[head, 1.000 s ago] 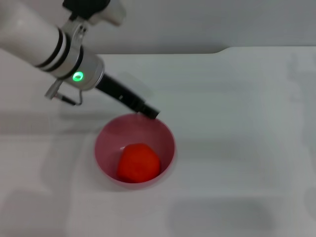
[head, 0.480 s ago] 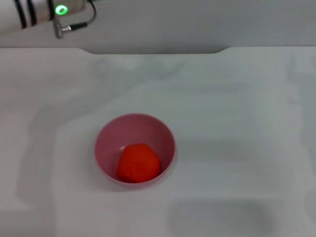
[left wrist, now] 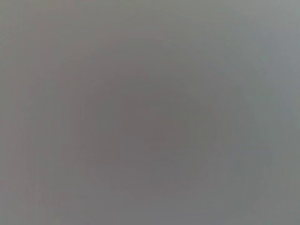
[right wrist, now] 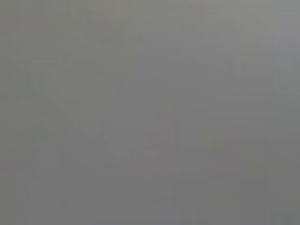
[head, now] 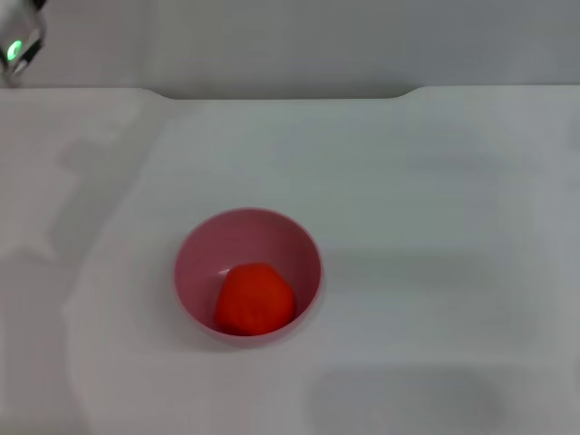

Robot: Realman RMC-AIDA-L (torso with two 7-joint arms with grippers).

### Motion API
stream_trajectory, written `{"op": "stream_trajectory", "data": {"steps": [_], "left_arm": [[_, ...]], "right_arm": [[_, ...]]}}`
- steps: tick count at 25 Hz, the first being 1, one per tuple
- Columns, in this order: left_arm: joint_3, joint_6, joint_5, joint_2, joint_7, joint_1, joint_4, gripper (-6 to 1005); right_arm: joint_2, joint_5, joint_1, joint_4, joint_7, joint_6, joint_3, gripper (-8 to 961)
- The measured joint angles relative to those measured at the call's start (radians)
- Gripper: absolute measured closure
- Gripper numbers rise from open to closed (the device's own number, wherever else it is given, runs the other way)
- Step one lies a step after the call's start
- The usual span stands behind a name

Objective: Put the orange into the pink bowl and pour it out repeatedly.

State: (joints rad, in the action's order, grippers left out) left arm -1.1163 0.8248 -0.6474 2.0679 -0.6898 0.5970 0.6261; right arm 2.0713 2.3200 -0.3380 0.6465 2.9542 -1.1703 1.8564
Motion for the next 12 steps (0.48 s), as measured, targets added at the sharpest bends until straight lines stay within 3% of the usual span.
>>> {"op": "stream_trajectory", "data": {"steps": [5,12], "left_arm": [[0.025,-0.009,0.297,0.0,0.323,-0.01,-0.135,304],[0.029,0.027,0.451,0.002,0.493,-0.038,-0.211,304]], "right_arm": [[0.0,-0.006,0.002,-0.052,0.0,0.0,-0.069,398],[0.001,-0.032,-0.031,-0.117,0.0,0.001,-0.102,398]]}}
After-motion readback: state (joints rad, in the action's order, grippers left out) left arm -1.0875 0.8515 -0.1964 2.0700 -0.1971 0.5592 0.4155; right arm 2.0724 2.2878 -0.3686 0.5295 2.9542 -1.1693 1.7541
